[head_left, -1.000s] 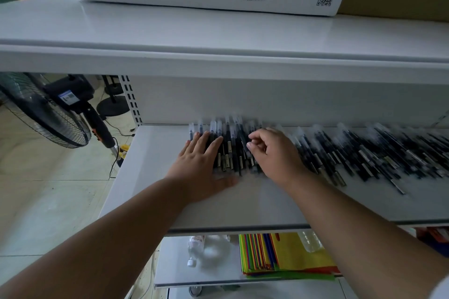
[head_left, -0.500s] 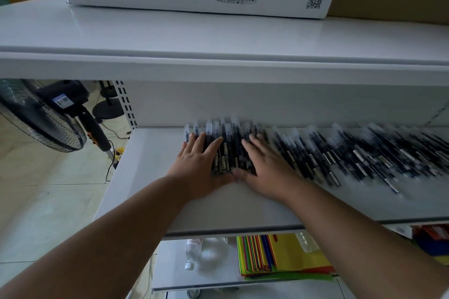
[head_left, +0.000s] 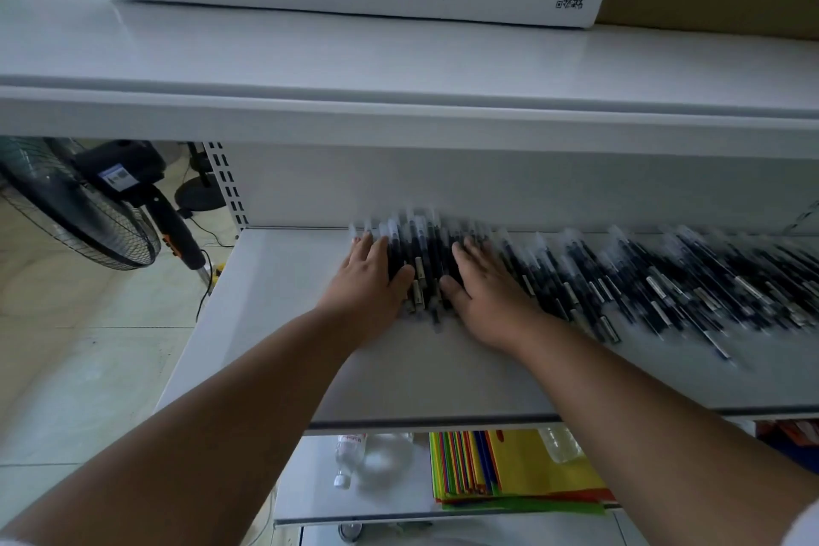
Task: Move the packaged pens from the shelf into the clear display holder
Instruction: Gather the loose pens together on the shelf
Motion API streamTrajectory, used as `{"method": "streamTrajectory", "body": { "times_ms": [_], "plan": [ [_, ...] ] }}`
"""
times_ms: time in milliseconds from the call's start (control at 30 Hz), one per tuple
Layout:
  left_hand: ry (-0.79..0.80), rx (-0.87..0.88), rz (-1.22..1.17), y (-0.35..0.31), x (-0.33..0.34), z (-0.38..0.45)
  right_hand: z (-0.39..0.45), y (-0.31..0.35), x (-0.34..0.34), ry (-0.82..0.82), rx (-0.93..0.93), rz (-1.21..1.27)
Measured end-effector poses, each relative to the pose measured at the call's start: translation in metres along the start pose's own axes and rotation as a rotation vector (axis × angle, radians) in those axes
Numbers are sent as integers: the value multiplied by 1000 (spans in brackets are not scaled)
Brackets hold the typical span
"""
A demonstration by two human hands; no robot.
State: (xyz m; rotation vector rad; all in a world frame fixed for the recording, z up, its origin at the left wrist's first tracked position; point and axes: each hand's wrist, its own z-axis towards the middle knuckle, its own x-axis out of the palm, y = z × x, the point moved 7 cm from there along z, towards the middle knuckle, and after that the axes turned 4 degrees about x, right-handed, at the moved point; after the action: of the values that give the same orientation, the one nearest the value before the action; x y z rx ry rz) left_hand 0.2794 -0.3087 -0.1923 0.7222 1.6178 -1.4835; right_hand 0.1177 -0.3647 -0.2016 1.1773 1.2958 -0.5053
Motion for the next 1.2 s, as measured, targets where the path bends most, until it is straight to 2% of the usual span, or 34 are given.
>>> {"method": "streamTrajectory", "body": {
  "times_ms": [233, 367, 533, 667, 967, 1200],
  "plan": [
    [-36, 33, -12, 3, -2, -3, -8, 2, -9, -25, -109, 157],
    [-68, 56, -2, 1, -6, -9, -20, 3, -27, -150, -120, 188],
    [-148, 284, 132, -23, -11, -26, -40, 3, -59, -338, -125, 203],
    [-164, 376, 159, -49, -9, -35, -60, -10, -90, -489, -116, 185],
    [-88, 480, 139, -130, 39, -36, -78, -65, -134, -555, -132, 137],
    [-43, 270, 109, -172, 88, -6, -65, -165, -148, -416, -76, 73]
  ]
}}
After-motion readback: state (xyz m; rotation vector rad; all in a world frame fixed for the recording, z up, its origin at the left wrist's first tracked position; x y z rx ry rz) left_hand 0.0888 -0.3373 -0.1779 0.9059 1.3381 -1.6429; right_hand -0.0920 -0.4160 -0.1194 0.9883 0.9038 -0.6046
